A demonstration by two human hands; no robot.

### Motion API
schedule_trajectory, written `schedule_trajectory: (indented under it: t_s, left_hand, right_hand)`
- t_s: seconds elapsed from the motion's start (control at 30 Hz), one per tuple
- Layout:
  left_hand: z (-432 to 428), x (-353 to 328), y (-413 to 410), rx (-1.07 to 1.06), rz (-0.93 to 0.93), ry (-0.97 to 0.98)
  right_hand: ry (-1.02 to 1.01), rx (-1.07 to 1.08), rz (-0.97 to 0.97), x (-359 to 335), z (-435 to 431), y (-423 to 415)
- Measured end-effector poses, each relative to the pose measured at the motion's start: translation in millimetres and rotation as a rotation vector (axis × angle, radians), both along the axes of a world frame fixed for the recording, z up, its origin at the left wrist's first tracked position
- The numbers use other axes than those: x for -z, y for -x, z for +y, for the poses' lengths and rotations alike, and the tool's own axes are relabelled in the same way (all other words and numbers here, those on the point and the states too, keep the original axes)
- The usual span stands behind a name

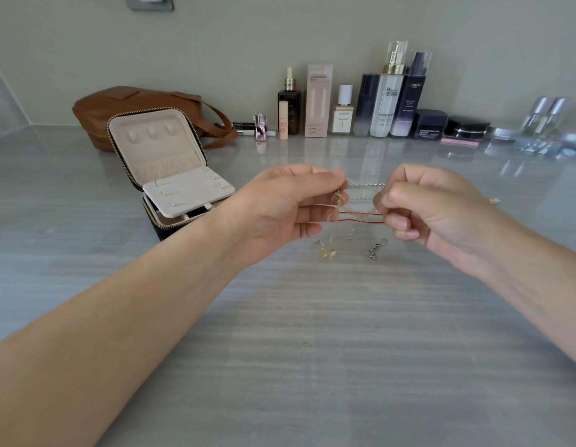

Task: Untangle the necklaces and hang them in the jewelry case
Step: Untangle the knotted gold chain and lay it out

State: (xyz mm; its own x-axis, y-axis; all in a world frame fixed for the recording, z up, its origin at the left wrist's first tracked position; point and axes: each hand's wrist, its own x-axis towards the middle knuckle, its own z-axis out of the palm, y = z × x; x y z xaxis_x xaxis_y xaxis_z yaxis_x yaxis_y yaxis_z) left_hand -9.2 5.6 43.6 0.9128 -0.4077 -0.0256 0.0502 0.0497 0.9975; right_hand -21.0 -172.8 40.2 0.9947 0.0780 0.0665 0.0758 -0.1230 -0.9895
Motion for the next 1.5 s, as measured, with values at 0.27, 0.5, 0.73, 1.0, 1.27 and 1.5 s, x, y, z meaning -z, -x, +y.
schedule_trajectory:
  t_s: [0.27,0.5,0.73,1.0,1.27,1.5]
  left_hand:
    - [1.4,-1.5,0.8,-0.017,0.089,-0.031]
    - [-0.4,-1.0,3.1,-0.06,0.048,-0.102]
    - [-3.0,1.2,4.5,-0.08,-0.036,-0.232]
    - [-3.0,3.2,3.0,-0.062,-0.072,-0.268]
    - [-2.9,5.0,1.7,-0.064,-0.079,-0.28]
    - [-3.0,4.7,1.4,-0.082,-0.102,-0.297]
  right_hand:
    - [0.23,0.02,-0.27,3.2,4.2,3.4]
    - [0.465,-0.027,-0.537,4.0,7.7,9.7]
    - [0.658,0.004,-0.638,8.1,6.7,5.6]
    - [0.588,-0.004,-0.581,8.5,3.3,2.8]
    - [0.524,-0.062,-0.387,6.3,4.6,2.7]
    - [0.648,-0.107,-0.381,6.1,5.6,5.2]
